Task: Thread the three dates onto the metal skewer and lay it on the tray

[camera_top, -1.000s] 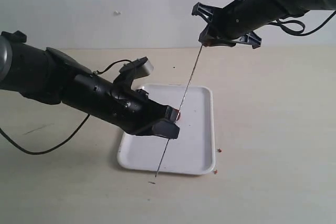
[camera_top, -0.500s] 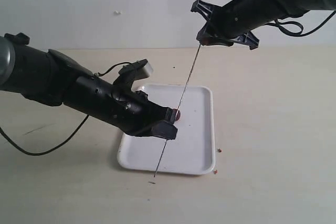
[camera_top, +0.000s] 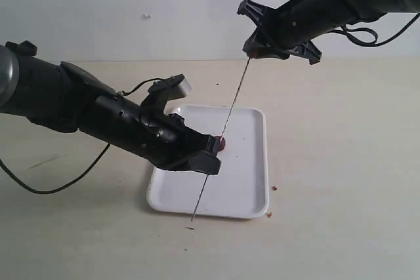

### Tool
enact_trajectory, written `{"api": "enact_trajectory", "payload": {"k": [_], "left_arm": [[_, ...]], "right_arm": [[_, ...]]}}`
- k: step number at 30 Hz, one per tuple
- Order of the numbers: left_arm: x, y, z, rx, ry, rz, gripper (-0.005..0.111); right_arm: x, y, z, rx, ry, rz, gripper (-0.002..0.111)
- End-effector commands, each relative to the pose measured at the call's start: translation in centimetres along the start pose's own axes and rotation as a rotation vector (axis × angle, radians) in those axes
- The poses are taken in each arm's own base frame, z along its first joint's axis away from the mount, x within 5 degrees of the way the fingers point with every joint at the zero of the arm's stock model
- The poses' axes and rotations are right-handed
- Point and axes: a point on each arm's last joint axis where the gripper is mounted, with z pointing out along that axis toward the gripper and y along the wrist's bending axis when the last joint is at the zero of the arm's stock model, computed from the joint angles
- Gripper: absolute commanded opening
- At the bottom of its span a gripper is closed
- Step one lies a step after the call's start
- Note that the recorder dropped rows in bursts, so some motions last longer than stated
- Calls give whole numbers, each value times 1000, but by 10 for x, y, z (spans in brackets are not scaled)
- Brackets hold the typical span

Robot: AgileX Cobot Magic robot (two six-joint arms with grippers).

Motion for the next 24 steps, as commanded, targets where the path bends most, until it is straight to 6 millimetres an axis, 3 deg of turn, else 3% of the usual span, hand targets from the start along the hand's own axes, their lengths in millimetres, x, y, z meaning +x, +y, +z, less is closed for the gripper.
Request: {"api": "enact_trajectory", "payload": {"k": [1,24], "left_arm": [[-3,-1,-1,-2,-18,20,0],[-12,-1,-2,-14,-79,6,0]], "right_arm": [[-2,1,-3,-5,5,-16,25],[4,3,-3,-28,59,-37,25]]}}
